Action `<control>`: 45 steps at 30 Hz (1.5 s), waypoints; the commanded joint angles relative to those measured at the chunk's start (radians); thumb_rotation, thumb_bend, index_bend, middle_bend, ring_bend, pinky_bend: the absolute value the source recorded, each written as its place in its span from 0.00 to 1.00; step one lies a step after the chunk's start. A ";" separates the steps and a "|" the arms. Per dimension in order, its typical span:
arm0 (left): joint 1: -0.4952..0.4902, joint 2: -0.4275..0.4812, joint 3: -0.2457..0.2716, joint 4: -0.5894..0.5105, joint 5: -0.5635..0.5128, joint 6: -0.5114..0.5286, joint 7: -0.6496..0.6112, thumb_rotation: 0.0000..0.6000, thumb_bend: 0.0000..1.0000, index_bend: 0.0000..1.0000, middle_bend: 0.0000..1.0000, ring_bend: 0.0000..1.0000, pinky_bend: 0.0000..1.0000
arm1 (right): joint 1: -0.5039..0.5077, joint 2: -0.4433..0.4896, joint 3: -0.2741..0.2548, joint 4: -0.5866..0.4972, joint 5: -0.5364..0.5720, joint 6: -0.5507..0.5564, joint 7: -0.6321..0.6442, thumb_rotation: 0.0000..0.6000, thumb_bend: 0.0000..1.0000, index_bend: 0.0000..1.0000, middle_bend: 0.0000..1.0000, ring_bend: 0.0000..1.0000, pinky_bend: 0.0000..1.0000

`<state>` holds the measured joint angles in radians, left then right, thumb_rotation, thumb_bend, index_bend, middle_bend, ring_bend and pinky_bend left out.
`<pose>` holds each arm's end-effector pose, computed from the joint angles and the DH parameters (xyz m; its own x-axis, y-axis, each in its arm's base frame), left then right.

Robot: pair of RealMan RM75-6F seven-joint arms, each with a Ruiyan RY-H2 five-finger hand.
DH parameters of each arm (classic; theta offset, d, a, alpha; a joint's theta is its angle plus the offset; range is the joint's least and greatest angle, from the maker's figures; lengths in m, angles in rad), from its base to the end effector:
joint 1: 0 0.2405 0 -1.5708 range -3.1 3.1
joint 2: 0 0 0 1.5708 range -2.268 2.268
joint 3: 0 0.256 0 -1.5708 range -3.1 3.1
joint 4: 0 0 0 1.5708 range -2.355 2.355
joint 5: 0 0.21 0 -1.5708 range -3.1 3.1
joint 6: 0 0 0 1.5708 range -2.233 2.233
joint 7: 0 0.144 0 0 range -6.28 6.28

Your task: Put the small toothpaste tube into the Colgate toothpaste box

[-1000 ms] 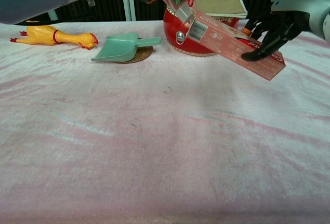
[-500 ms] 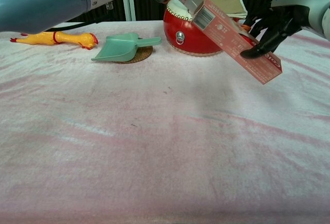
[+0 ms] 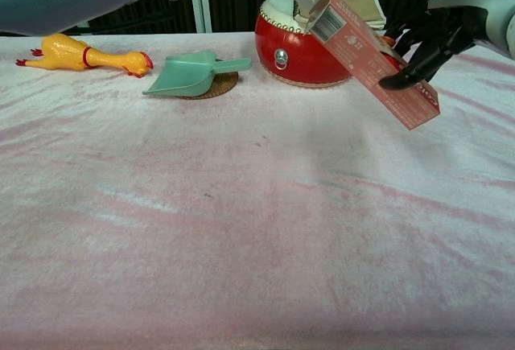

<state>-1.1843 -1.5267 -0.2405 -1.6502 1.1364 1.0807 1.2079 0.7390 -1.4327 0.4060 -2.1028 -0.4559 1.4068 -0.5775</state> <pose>0.0534 0.3433 0.0078 0.6986 -0.5486 0.4594 0.1493 -0.5162 -0.8434 -0.0941 -0.3056 0.0570 -0.0033 -0.2746 0.9615 -0.9939 0.1069 0.0271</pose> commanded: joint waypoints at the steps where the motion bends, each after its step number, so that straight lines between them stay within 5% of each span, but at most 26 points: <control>1: -0.002 0.004 0.002 -0.006 -0.001 0.000 0.002 1.00 0.48 0.52 0.46 0.36 0.46 | 0.001 0.001 -0.001 0.001 0.001 0.001 0.002 1.00 0.35 0.46 0.44 0.39 0.37; 37: -0.099 0.047 0.019 0.009 0.077 -0.063 0.055 1.00 0.48 0.51 0.44 0.35 0.44 | 0.006 0.007 0.006 -0.007 0.020 0.010 0.051 1.00 0.35 0.46 0.44 0.39 0.37; 42: -0.105 0.043 0.017 0.013 0.078 -0.065 0.051 1.00 0.37 0.45 0.37 0.29 0.38 | 0.004 0.009 0.011 -0.013 0.024 0.007 0.065 1.00 0.35 0.46 0.44 0.39 0.37; 45: -0.113 0.036 0.015 0.021 0.088 -0.066 0.046 1.00 0.22 0.37 0.27 0.21 0.31 | 0.003 0.007 0.013 -0.018 0.018 0.008 0.074 1.00 0.35 0.46 0.44 0.39 0.37</control>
<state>-1.2947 -1.4880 -0.2244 -1.6312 1.2210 1.0142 1.2569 0.7424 -1.4251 0.4184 -2.1195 -0.4364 1.4143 -0.5042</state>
